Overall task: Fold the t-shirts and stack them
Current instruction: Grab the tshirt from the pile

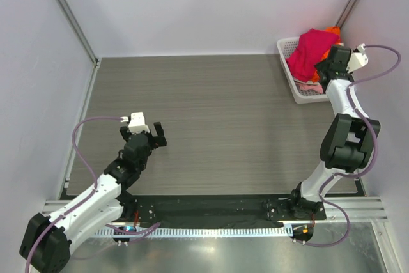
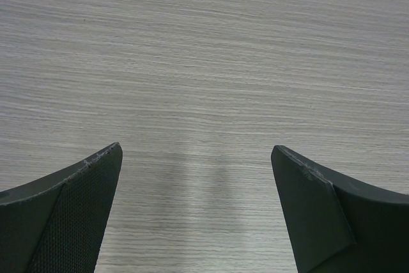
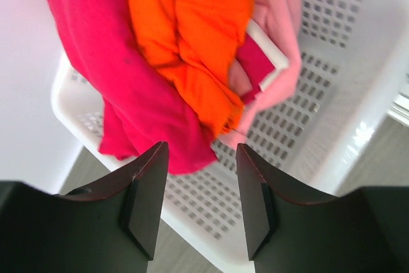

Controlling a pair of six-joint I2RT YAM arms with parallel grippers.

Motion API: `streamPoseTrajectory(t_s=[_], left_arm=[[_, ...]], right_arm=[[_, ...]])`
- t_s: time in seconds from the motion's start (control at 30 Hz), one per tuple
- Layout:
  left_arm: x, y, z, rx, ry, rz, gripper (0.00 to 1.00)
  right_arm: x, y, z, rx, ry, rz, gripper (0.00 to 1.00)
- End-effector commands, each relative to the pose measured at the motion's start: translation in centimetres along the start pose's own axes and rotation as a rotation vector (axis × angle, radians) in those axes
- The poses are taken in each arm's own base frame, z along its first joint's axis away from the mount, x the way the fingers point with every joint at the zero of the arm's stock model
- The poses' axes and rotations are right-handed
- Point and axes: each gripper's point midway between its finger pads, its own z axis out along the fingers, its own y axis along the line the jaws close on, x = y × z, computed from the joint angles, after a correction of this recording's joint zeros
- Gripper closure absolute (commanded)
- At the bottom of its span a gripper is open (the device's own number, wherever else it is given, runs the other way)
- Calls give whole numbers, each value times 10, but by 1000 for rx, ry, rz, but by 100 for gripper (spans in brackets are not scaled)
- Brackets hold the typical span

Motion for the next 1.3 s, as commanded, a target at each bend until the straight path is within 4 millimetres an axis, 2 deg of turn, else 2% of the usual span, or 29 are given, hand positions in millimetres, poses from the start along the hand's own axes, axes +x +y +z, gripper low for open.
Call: streamPoseTrajectory(t_s=[0.0, 0.23, 0.47, 0.57, 0.6, 0.67, 0.7, 0.73, 0.77, 0.9, 0.93, 1.0, 1.03, 1.07, 1.1, 1.13, 1.2, 1.23, 1.27], left_arm=[[-21, -2, 1, -22, -50, -40, 0], [-21, -7, 2, -21, -40, -18, 0], [-21, -6, 1, -26, -44, -23, 0], [-21, -6, 1, -26, -45, -24, 0], [-21, -6, 1, -26, -45, -24, 0], [-21, -6, 1, -26, -44, -24, 0], [-21, -6, 1, -26, -44, -24, 0], [-21, -7, 2, -26, -44, -24, 0], [-21, -7, 2, -25, -42, -22, 0], [-20, -7, 3, -27, -36, -16, 0], [-20, -8, 3, -27, -36, -16, 0], [-20, -8, 3, -26, -34, -15, 1], [-20, -8, 4, -28, -35, -15, 0], [-20, -8, 3, -27, -36, -16, 0], [-20, -8, 3, -28, -35, -17, 0], [-20, -8, 3, -27, -37, -19, 0], [-20, -7, 3, -26, -40, -19, 1], [-21, -7, 2, -25, -42, -22, 1], [-21, -7, 2, -26, -44, -21, 0]], right_arm=[[-35, 29, 8, -57, -80, 24, 47], [-18, 13, 37, 25, -80, 76, 48], [-2, 5, 57, 52, -63, 71, 46], [3, 8, 65, 37, -53, 69, 56], [5, 8, 67, 34, -49, 67, 65], [4, 13, 68, 16, -49, 70, 76], [4, 16, 68, 4, -43, 69, 93], [1, 19, 66, -6, -44, 66, 99], [0, 20, 63, -4, -46, 63, 99], [-31, 35, 34, -23, -133, 66, 99], [-52, 43, 17, -35, -185, 79, 99], [-65, 57, -3, -60, -211, 78, 99], [-85, 69, -22, -86, -251, 97, 99], [-91, 74, -35, -95, -252, 111, 99], [-104, 93, -56, -139, -272, 123, 99], [-114, 98, -70, -132, -305, 129, 99], [-143, 117, -123, -169, -399, 116, 99], [-146, 128, -151, -161, -457, 113, 99], [-163, 134, -179, -186, -511, 131, 99]])
